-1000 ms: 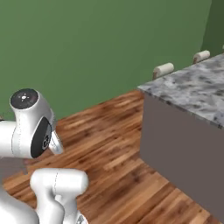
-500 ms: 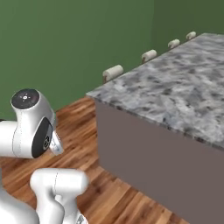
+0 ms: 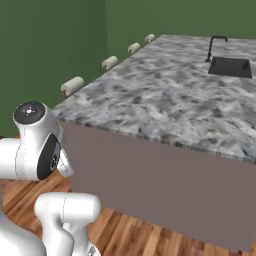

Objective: Organize the utensils by type. Pick up the wooden spoons from the counter and place them in the open cabinet. Then pick up the metallic utensils from the counter and place them in the open drawer.

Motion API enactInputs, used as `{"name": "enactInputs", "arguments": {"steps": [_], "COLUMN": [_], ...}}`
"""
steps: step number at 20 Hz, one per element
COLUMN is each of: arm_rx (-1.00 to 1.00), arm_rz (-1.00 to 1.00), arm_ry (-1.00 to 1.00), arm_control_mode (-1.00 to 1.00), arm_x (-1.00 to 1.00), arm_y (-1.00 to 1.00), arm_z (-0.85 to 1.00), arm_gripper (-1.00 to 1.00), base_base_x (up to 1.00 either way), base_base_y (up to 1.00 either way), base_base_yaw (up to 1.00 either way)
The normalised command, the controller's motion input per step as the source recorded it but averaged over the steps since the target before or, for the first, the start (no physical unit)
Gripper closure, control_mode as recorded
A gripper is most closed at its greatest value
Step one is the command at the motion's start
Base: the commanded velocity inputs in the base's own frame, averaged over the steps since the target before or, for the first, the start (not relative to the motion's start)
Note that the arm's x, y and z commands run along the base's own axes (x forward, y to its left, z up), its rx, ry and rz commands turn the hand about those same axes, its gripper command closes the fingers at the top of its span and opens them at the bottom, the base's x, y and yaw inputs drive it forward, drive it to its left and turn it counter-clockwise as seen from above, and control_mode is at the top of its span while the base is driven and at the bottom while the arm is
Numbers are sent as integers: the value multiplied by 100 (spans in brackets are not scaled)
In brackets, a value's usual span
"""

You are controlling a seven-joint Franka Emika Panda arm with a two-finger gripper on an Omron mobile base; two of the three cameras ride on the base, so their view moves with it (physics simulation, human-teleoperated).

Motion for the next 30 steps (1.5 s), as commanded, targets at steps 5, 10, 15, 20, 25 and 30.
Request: {"name": "enactInputs", "arguments": {"steps": [5,10,15,20,25,30], "arm_rx": [0,0,0,0,0,0], "arm_rz": [0,0,0,0,0,0], "arm_ry": [0,0,0,0,0,0], "arm_control_mode": [100,100,100,100,100,100], "arm_x": [0,0,0,0,0,0], "arm_y": [0,0,0,0,0,0], "arm_z": [0,0,0,0,0,0], "arm_gripper": [-100,-100,-100,-100,-100,-100], "base_base_x": [12,37,65,77,68,49], "base_base_y": [-53,-84,-71,-53,-45,-68], "base_base_yaw": [-47,-40,-43,-36,-38,-42]}}
